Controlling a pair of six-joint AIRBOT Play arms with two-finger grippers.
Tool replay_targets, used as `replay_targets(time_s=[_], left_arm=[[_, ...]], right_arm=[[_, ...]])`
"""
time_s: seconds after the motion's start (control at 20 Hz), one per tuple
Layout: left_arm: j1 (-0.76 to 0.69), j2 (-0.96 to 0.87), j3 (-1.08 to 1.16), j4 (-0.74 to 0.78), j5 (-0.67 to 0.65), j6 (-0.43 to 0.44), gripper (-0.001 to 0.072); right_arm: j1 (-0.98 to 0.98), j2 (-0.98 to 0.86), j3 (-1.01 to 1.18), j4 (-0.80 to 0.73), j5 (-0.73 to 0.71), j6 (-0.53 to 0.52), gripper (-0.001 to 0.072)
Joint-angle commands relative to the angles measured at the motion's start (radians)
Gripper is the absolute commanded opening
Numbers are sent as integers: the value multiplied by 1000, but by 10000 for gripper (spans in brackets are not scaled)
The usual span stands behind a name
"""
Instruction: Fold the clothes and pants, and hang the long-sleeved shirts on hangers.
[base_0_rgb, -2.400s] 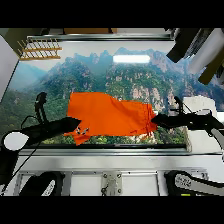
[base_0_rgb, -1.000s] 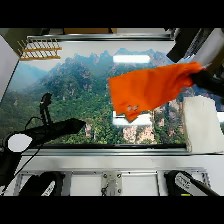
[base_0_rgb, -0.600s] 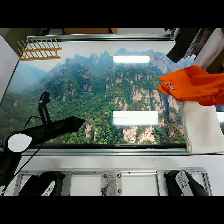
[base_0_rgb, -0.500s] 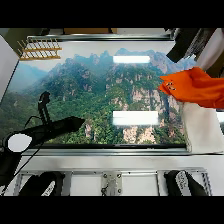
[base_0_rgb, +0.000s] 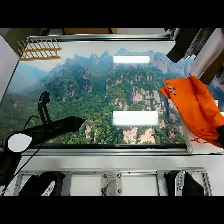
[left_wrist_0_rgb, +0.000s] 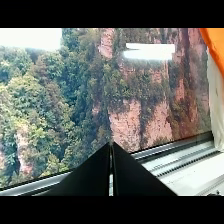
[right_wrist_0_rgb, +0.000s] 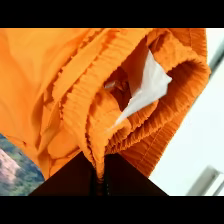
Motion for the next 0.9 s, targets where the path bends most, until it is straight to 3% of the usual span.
replay_targets(time_s=[0.0,0.05,0.1,0.3,0.55,0.85], left_arm=[[0,0,-1,0,0,3,5],[0,0,-1,0,0,3,5],[0,0,-1,0,0,3,5],[1,-2,6,31,8,3,5],[1,-214,233,219,-73,19,5],[88,-427,478,236,-90,56,6]], right_arm=[[0,35,-75,-29,43,-26,157],[0,33,-75,-29,43,-48,429],[0,33,-75,-29,40,-77,617],[30,31,-8,-6,-30,-270,624],[337,-60,143,260,-103,-513,624],[676,-242,176,284,-152,-536,622]])
